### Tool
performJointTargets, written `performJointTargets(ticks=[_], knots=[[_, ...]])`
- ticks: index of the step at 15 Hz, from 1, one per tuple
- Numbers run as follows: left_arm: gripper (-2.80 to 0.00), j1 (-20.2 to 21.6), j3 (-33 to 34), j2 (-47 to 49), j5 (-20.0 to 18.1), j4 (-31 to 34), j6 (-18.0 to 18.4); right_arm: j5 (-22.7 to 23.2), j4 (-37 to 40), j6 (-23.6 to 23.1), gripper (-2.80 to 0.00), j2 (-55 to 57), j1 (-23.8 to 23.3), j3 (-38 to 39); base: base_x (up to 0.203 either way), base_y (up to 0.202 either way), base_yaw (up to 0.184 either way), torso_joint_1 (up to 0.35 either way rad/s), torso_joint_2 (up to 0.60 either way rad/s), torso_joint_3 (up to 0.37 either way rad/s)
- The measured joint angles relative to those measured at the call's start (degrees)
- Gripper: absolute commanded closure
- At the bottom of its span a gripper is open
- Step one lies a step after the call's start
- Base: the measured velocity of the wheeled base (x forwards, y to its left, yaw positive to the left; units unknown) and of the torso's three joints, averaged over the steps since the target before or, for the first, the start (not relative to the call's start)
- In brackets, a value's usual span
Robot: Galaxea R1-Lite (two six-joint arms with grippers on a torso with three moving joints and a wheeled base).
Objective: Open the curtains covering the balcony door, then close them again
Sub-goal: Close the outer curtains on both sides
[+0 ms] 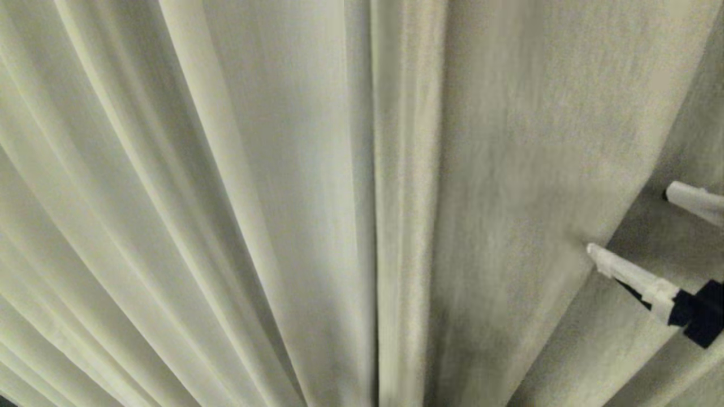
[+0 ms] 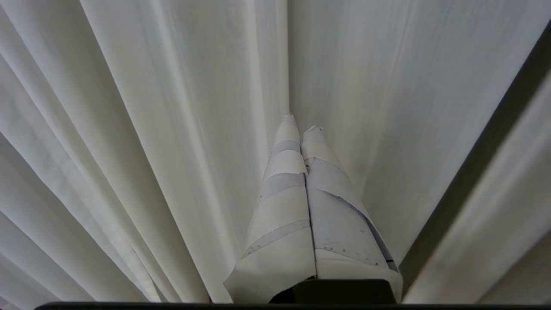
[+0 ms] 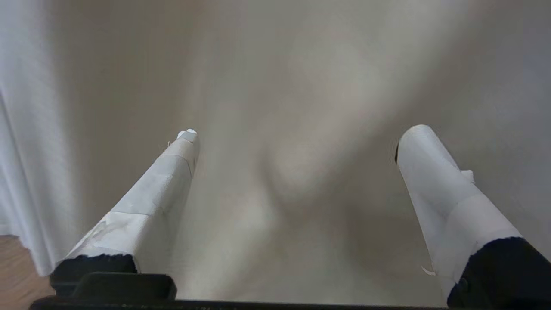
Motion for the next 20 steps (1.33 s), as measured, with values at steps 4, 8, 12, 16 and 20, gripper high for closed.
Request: performJointTargets(ticks=[4,8,12,16,20], knots=[[0.00,0.0,0.0,0.0,0.0,0.0,0.0,0.4,-0.1,0.1,0.00,-1.6,0.1,2.0,0.000,0.000,0.000,0.000,0.00,0.000],[0.00,0.0,0.0,0.0,0.0,0.0,0.0,0.5,-0.1,0.0,0.00,-2.6,0.1,3.9,0.000,0.000,0.000,0.000,0.00,0.000],[0.00,0.0,0.0,0.0,0.0,0.0,0.0,0.4,-0.4,0.1,0.00,-4.7,0.1,6.6,0.000,0.000,0.000,0.000,0.00,0.000],[0.00,0.0,0.0,0.0,0.0,0.0,0.0,0.0,-0.2,1.5,0.00,-9.3,0.0,10.5,0.000,0.000,0.000,0.000,0.00,0.000],[0.00,0.0,0.0,0.0,0.0,0.0,0.0,0.0,-0.1,3.5,0.00,-14.4,-3.5,15.7,0.000,0.000,0.000,0.000,0.00,0.000]])
